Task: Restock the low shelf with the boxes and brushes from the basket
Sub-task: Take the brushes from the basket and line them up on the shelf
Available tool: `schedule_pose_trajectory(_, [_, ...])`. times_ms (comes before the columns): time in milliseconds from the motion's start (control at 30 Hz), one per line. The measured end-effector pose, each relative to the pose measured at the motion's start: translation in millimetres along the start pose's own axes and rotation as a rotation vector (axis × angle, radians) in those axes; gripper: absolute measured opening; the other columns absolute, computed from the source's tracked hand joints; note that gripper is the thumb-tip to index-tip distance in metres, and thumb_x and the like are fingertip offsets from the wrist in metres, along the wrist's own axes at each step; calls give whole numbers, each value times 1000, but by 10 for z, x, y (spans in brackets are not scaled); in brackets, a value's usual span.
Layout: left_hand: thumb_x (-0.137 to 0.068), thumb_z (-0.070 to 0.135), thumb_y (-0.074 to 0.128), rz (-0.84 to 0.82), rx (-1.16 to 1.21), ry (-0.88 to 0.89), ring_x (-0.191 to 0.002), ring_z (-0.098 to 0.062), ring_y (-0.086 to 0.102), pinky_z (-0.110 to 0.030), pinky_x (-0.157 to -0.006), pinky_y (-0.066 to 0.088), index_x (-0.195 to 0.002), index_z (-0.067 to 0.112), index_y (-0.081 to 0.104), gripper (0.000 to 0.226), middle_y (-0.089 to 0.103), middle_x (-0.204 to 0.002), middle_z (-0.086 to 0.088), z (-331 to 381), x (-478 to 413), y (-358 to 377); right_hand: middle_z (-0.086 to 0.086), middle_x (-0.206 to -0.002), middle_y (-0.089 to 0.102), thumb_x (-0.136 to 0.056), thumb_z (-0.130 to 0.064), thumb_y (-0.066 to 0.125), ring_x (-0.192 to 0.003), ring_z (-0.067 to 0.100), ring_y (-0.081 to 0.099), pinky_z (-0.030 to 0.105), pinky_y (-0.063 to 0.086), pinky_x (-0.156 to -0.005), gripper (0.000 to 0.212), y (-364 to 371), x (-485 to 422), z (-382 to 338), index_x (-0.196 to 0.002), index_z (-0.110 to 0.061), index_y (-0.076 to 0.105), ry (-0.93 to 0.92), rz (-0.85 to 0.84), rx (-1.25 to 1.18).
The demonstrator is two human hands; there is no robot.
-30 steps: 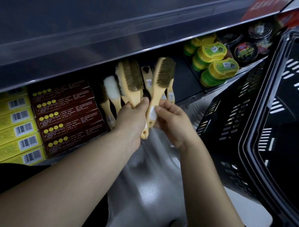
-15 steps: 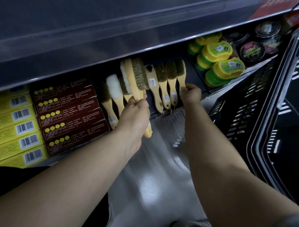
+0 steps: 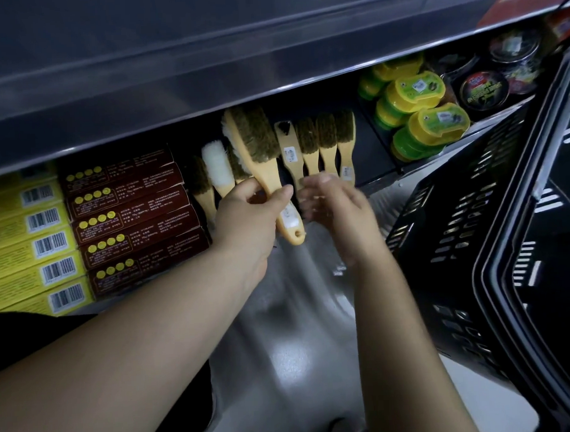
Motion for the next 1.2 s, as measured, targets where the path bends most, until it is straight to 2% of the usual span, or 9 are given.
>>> schedule_pose_trajectory(67, [-84, 22, 68, -6, -1, -9, -87, -23, 69, -48, -81, 56, -83, 31, 66, 10, 71, -94, -4, -11, -5, 0, 3, -87, 69, -88, -20, 60, -78, 15, 65, 25, 53, -69, 15, 234, 211, -52, -98, -17, 70, 19, -193, -61])
schedule_pose_trajectory(167, [-87, 21, 65, -43, 0, -28, -86, -21, 68, -40, -75, 58, -92, 25, 67, 7, 70, -95, -4, -34, -14, 37, 13, -97, 67, -87, -2, 58, -85, 19, 65, 27, 55, -73, 26, 296, 277, -20, -113, -5, 62, 67, -217, -136])
schedule_pose_trajectory(267, [-88, 25, 63, -23, -26, 0, -75, -5, 59, -20, -62, 54, -108, 21, 66, 20, 63, -89, 6, -10, -15, 56, 14, -93, 67, -89, 2, 54, -81, 20, 64, 28, 54, -74, 24, 114, 127, 71, -111, -1, 61, 147, -40, -269])
schedule_pose_trajectory(367, [-89, 30, 61, -15, -76, 34, -68, 1, 55, -17, -62, 51, -106, 26, 66, 18, 57, -85, 13, 22, -8, 49, 8, -85, 66, -92, 0, 53, -72, 16, 63, 25, 54, -65, 18, -232, -139, 124, -108, -2, 61, 137, 307, -293])
schedule_pose_trajectory(533, [-91, 26, 59, -31, -98, 44, -54, 5, 52, -15, -61, 50, -98, 27, 67, 10, 55, -75, 15, 13, -1, 43, 11, -99, 68, -93, -10, 51, -87, 20, 63, 21, 47, -68, 24, -844, -540, 175, -113, -2, 62, 104, 786, 41])
schedule_pose_trajectory(733, [-93, 20, 56, -43, -120, 38, -44, 6, 46, -13, -58, 48, -94, 25, 68, 13, 52, -59, 15, -23, -6, 25, 16, -115, 64, -97, -10, 43, -106, 30, 60, 13, 39, -56, 30, -1083, -888, 252, -121, -1, 58, 183, 797, 213])
schedule_pose_trajectory(833, [-93, 21, 56, -56, -127, 38, -58, 5, 53, -10, -61, 51, -92, 26, 68, 13, 58, -75, 12, -16, 18, 48, 8, -87, 61, -95, 0, 38, -72, 19, 58, 2, 35, -40, 27, -1013, -937, 222, -109, 2, 62, 204, 750, 182])
schedule_pose_trajectory(967, [-93, 23, 57, -59, -136, 42, -73, -2, 55, -13, -65, 49, -97, 24, 67, 11, 59, -85, 10, -8, 65, 93, 6, -91, 58, -95, -9, 36, -91, 21, 54, 26, 42, -80, 26, -1000, -848, 202, -102, -5, 61, 280, 817, 279])
schedule_pose_trajectory(1200, [-94, 22, 54, -136, -180, 122, -73, -6, 53, -22, -73, 49, -85, 30, 64, 16, 56, -75, 10, 94, 219, 283, 10, -133, 49, -95, -5, 43, -122, 21, 47, 25, 35, -98, 36, -661, -499, -258, -131, -10, 46, 23, 766, 275])
Point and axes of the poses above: each hand's wrist, its own x-axis away from the middle knuckle, its own y-axis out of the palm, z = x × y, the point moved 7 cm from there along -x, towards the middle knuckle
